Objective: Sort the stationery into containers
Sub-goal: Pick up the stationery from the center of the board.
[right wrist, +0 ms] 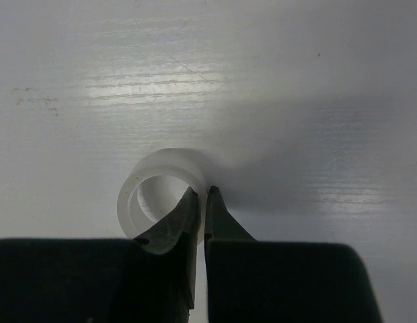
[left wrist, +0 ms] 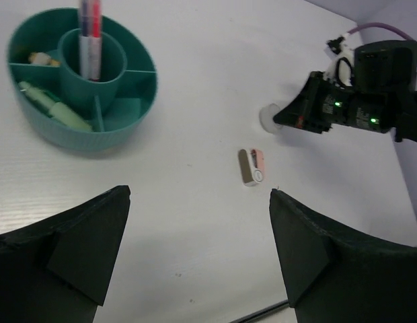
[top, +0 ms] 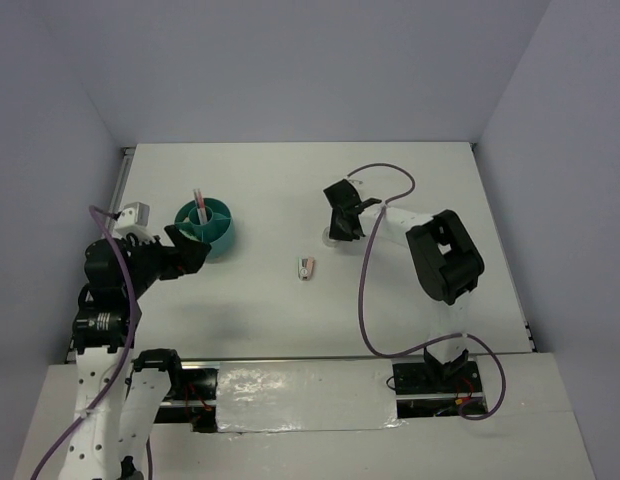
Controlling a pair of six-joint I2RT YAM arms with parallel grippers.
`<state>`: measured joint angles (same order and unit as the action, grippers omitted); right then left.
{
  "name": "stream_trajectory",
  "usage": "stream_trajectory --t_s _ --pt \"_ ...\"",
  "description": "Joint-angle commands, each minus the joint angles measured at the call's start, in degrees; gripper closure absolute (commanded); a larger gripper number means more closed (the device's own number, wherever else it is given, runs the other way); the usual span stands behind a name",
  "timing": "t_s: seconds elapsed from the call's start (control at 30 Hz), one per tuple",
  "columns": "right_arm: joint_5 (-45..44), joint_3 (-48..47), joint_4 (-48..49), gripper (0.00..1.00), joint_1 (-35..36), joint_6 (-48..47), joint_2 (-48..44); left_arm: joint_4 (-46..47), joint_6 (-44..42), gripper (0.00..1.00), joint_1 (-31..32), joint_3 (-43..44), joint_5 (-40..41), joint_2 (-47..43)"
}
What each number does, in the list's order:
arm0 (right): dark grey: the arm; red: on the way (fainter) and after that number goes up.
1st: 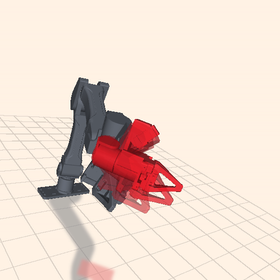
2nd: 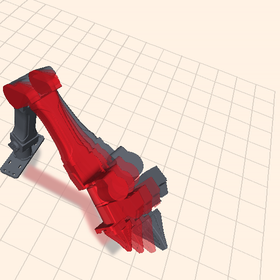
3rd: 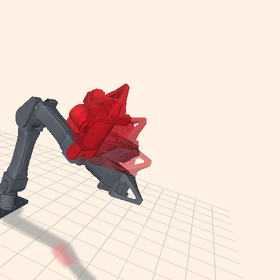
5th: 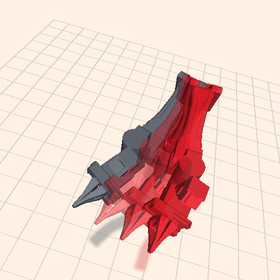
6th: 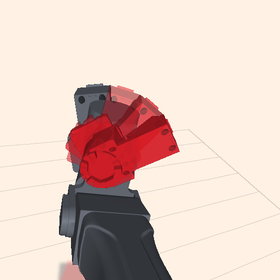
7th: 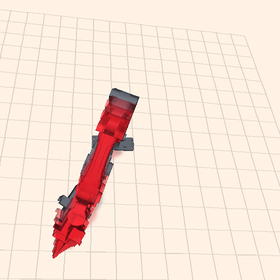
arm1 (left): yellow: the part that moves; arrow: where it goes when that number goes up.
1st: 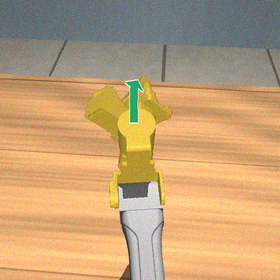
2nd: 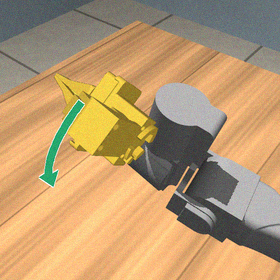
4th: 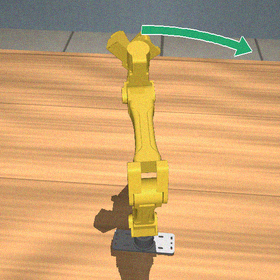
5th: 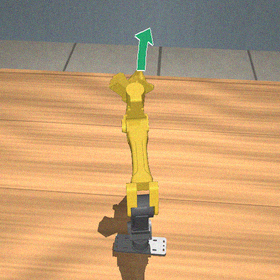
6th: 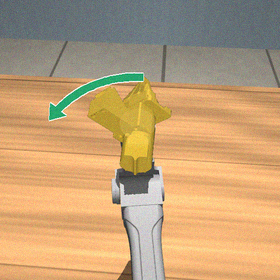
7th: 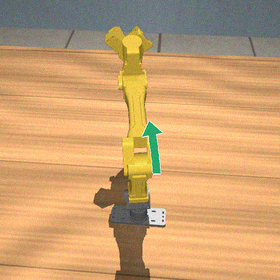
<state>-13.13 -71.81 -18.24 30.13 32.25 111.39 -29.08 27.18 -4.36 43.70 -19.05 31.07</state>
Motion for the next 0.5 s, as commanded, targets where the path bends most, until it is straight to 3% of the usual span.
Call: stream_trajectory --t_s 0.0,0.1,0.27,0.47 --pt "1.87 2.29 1.19 1.00 1.24 1.32 -3.81 7.00 1.55 0.04 0.23 -1.77 -11.31 3.20" --pt "1.53 3.17 1.45 1.00 4.05 2.81 -9.34 15.96 7.61 0.05 2.33 -4.15 -15.49 6.54" --pt "2.31 3.43 2.24 1.00 10.47 5.63 -19.10 19.24 11.93 0.07 16.89 0.32 -5.84 17.32" --pt "3.46 1.76 0.66 1.00 14.86 5.46 -24.03 24.33 16.76 0.13 22.28 2.00 -1.61 22.54"
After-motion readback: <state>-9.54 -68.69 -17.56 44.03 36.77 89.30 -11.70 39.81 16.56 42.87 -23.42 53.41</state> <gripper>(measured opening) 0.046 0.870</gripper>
